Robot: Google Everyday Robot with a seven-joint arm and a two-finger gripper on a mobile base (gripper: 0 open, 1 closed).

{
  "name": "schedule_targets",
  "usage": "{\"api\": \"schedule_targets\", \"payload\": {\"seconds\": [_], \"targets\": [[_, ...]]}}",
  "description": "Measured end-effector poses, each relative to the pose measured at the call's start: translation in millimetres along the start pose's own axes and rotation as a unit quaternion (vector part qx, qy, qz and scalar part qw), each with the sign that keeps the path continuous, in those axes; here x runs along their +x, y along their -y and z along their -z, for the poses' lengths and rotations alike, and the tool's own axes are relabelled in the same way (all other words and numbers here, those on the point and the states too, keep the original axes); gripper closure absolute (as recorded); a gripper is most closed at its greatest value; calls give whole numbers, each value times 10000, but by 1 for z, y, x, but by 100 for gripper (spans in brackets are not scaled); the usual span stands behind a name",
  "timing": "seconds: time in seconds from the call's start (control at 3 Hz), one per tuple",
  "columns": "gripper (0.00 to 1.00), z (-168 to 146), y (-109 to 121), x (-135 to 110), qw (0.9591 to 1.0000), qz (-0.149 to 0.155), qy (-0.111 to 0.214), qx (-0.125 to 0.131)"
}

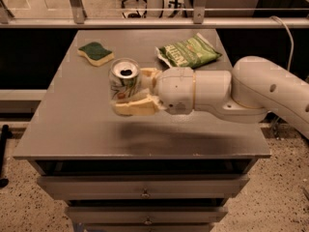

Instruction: Pick 7up can

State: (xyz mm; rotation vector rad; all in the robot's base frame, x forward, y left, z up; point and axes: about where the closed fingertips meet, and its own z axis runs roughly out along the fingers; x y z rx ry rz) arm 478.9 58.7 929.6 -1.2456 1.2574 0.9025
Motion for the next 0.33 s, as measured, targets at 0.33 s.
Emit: {"api": "schedule_targets", "payload": {"seconds": [0.33], "targets": [[100, 8, 6, -8, 9999, 54, 75, 85]]}}
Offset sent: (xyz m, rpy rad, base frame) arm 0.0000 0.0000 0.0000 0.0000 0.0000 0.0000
